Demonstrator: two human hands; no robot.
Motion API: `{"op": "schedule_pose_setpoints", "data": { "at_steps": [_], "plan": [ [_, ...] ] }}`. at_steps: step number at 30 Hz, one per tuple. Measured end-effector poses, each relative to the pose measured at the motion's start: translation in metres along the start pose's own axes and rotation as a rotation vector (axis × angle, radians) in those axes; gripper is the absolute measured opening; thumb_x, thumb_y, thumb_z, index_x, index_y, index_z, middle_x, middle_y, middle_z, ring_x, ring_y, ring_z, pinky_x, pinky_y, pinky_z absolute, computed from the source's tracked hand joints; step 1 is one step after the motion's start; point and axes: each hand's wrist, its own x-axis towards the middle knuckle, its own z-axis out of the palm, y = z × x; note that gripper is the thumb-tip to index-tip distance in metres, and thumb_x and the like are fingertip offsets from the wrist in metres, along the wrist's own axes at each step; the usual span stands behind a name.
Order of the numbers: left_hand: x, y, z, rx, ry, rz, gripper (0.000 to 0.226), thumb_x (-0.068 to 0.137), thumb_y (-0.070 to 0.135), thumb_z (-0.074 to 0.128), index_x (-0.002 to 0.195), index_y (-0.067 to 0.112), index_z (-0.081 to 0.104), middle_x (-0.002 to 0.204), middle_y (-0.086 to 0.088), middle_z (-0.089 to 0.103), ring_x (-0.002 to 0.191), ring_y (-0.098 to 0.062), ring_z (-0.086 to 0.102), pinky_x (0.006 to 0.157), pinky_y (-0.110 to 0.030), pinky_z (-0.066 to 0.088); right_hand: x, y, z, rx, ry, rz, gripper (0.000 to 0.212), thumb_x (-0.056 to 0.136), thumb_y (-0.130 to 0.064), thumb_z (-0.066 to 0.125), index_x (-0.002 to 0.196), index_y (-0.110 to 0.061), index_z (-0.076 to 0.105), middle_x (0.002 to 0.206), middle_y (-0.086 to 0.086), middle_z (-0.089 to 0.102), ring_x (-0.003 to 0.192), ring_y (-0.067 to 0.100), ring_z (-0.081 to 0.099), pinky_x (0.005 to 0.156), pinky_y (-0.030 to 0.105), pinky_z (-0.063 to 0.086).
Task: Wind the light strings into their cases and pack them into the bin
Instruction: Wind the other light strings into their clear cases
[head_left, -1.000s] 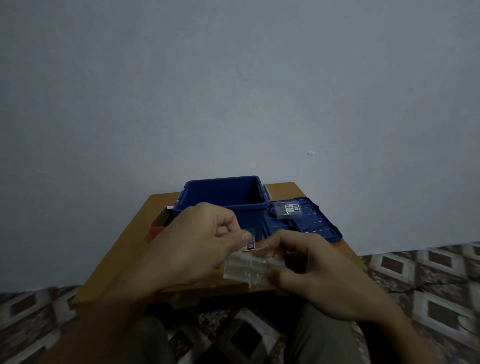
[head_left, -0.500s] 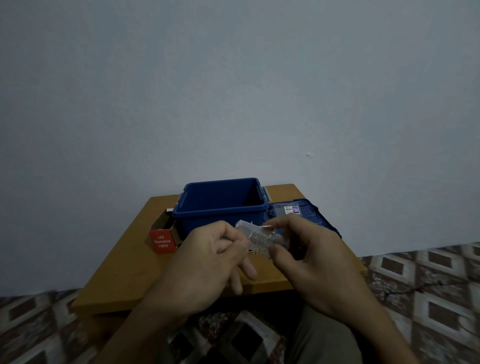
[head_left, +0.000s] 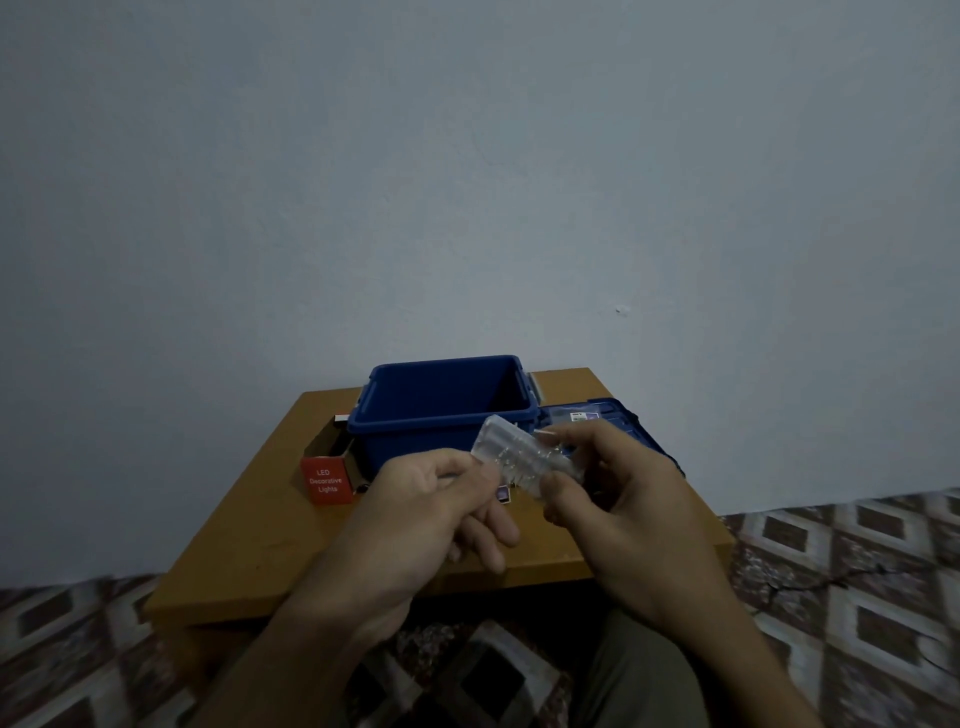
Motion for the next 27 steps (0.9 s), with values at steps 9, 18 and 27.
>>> {"op": "schedule_pose_setpoints", "data": {
  "at_steps": [9,18,27],
  "plan": [
    [-0.001,-0.001,-0.005,0.009,0.007,0.081,0.020,0.099,0.025,0.056,0.095,0.008,0.067,0.071,-0.010,0.072,0.050,-0.014,0.058,0.054,-0.025,0.039,0.003,-0.002,-0.010,0.249,-0.163,0.081,0.039,0.094,-0.005,0.064,0.122,-0.033,0.066,0.070,-0.007,0.059,0.068,0.024,0.072,0.068,0.032,0.060],
    [-0.001,-0.002,-0.004,0.015,-0.008,0.124,0.016,0.099,0.021,0.055,0.102,0.010,0.066,0.071,-0.009,0.072,0.049,-0.014,0.058,0.052,-0.017,0.042,0.004,-0.006,-0.017,0.351,-0.204,0.111,0.034,0.094,-0.002,0.062,0.113,-0.029,0.071,0.079,0.016,0.059,0.070,0.035,0.071,0.065,0.028,0.058],
    [0.002,-0.004,0.000,-0.030,-0.010,0.174,0.016,0.098,0.020,0.056,0.107,0.008,0.062,0.071,-0.011,0.072,0.049,-0.014,0.058,0.051,-0.019,0.041,0.006,-0.003,-0.015,0.486,-0.182,0.163,0.031,0.094,-0.003,0.062,0.115,-0.024,0.071,0.078,0.008,0.062,0.068,0.033,0.069,0.068,0.039,0.059]
  ]
}}
